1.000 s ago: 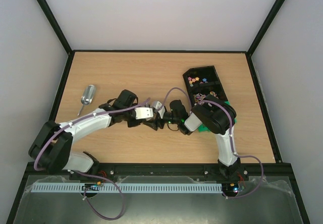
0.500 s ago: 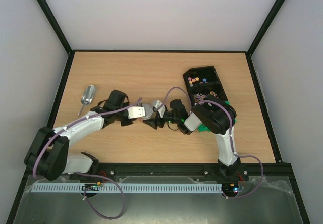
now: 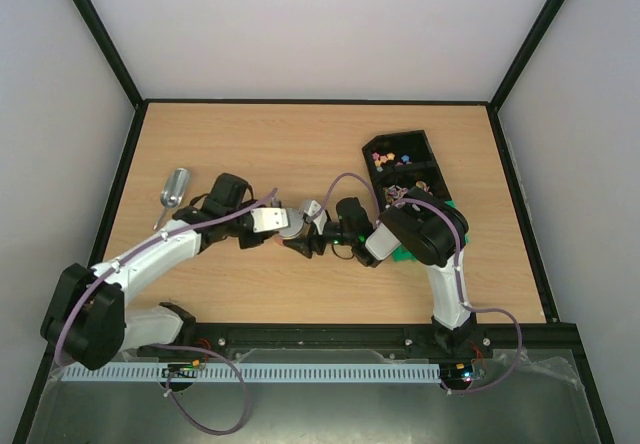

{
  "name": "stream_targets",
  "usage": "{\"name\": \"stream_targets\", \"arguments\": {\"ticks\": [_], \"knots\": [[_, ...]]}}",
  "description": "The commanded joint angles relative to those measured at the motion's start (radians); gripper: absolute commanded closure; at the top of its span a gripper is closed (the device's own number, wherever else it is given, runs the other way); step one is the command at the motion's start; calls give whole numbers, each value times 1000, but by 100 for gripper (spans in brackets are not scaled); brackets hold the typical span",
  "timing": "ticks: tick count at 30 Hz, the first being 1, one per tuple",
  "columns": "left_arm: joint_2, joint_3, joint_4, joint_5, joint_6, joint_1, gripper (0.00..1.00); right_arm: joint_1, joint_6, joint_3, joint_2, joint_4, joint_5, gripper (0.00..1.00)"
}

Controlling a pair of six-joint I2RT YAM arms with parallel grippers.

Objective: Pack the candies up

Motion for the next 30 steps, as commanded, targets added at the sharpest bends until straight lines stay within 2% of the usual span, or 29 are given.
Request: {"name": "stream_targets", "arguments": {"ticks": [1,6,13,20,26,30], "knots": [[36,47,22,23,-106,-91,66,3,-1,-7,17,-66,-23,68],[133,86,36,-53,-107,-178,66,4,-1,-7,16,-69,-24,68],[155,36,116,-182,-74,-170,69,4,-5,-10,13,-69,-24,69],[95,-68,131,-210,-3,-80,73,3,-10,-11,13,-72,-27,69],[80,-88,138,-197,48,86,74,3,-10,-10,16,-75,-30,69],[33,-70,76,-109,25,113,72,3,-8,-8,16,-76,-27,69]]}}
